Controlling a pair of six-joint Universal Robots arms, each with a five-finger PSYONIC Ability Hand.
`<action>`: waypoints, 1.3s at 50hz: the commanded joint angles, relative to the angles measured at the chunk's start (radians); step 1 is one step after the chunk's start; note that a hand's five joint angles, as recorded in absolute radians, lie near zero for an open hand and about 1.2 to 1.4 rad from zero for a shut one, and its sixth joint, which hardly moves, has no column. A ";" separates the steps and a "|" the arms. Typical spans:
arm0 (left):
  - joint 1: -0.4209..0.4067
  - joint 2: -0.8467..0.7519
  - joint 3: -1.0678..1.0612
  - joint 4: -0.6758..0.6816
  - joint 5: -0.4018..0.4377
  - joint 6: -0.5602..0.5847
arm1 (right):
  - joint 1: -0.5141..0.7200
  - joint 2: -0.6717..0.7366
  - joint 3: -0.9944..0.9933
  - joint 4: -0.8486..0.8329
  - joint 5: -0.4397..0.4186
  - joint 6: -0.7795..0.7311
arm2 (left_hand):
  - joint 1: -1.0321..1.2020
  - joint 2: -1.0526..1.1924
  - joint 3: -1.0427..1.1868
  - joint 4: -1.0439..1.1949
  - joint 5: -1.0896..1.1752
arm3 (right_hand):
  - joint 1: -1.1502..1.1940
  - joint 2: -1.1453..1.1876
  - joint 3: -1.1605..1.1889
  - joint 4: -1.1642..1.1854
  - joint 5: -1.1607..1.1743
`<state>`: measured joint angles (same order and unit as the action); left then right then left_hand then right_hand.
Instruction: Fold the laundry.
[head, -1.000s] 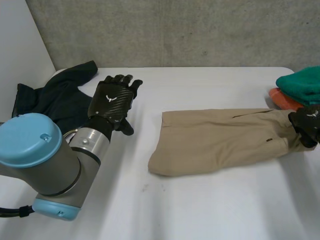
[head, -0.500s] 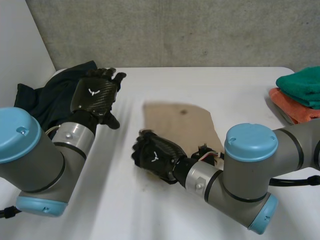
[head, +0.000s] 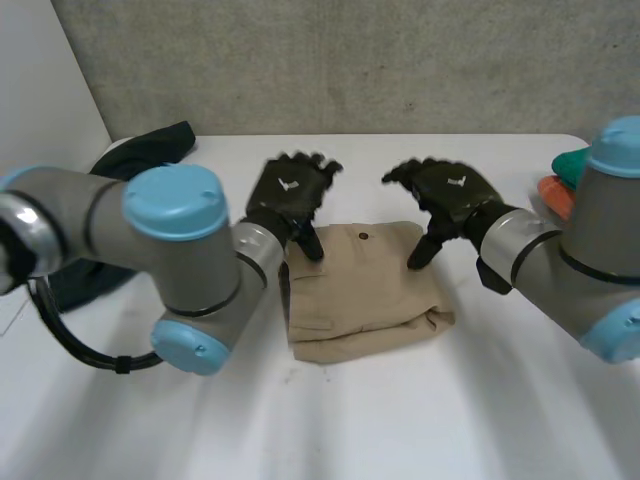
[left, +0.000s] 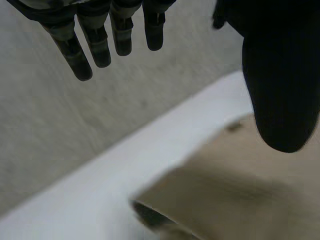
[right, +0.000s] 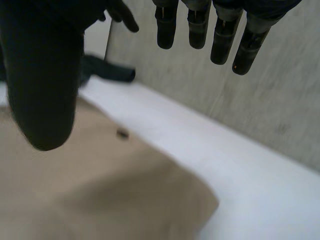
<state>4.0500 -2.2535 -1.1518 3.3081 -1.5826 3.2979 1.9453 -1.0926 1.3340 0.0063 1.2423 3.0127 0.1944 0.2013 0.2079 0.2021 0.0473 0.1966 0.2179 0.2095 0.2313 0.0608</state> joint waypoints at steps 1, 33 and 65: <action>-0.022 -0.129 0.130 -0.182 0.001 -0.024 | 0.004 0.210 -0.190 0.172 -0.004 -0.049 | 0.066 0.059 0.052 0.058 0.039 | -0.022 -0.043 -0.035 -0.057 -0.061; -0.022 0.075 0.106 -0.294 -0.004 0.086 | -0.020 0.068 -0.023 0.060 0.049 -0.253 | 0.016 0.009 0.003 0.008 -0.011 | -0.022 -0.043 -0.035 -0.057 -0.061; 0.116 0.433 -0.042 -0.384 0.636 0.000 | 0.050 -0.033 0.599 -0.540 0.014 -0.437 | 0.016 0.009 0.003 0.008 -0.011 | -0.022 -0.043 -0.035 -0.057 -0.061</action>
<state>4.1704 -1.8126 -1.1885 2.9207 -0.9361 3.2953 1.9858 -1.2142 1.9596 -0.4803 1.2707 2.6106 0.1935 0.2013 0.2144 0.2032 0.0471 0.1397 0.1842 0.1624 0.2036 0.0523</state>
